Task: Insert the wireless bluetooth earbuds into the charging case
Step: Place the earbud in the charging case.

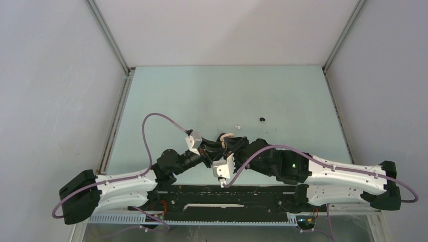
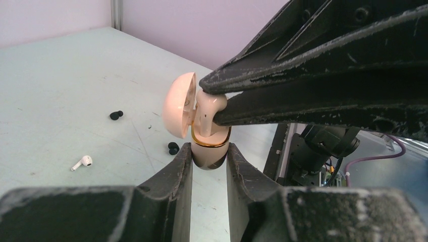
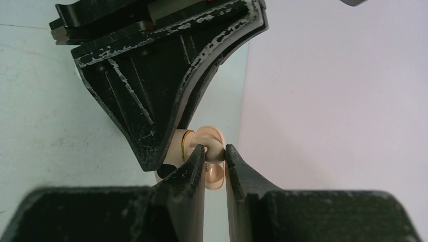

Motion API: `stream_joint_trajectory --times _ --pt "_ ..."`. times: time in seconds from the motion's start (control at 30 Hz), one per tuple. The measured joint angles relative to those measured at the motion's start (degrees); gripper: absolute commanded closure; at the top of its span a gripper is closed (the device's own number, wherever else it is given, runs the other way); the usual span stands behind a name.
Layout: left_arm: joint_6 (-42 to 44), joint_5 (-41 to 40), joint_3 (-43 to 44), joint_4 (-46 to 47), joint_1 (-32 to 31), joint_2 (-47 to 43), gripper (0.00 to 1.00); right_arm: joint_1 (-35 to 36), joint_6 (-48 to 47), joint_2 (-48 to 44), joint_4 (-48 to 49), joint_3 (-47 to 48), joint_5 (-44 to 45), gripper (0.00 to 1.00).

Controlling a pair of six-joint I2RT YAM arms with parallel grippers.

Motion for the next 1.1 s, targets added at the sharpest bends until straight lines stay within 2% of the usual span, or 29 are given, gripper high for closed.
stream_joint_trajectory --times 0.23,0.33,0.4,0.63,0.83,1.1 --pt "-0.59 -0.13 0.0 0.61 0.0 0.0 1.0 0.7 0.02 0.07 1.16 -0.98 1.31 0.99" --pt "-0.57 -0.52 0.0 0.72 0.0 -0.26 1.0 0.79 0.0 0.11 1.42 -1.01 1.64 0.79" --pt "-0.55 -0.68 0.0 0.72 0.0 -0.46 1.0 0.79 -0.04 0.11 1.66 -1.01 1.84 0.69" --pt "-0.44 -0.22 0.0 -0.09 -0.02 -0.28 1.0 0.72 0.02 0.44 -1.05 0.48 2.03 0.53" --pt "-0.24 -0.13 0.0 0.5 0.0 -0.09 1.0 -0.09 1.4 0.81 -10.29 7.13 -2.16 0.4" --pt "0.0 -0.28 0.0 1.31 -0.02 0.17 1.0 -3.74 5.25 1.2 -21.88 14.27 -8.24 0.32"
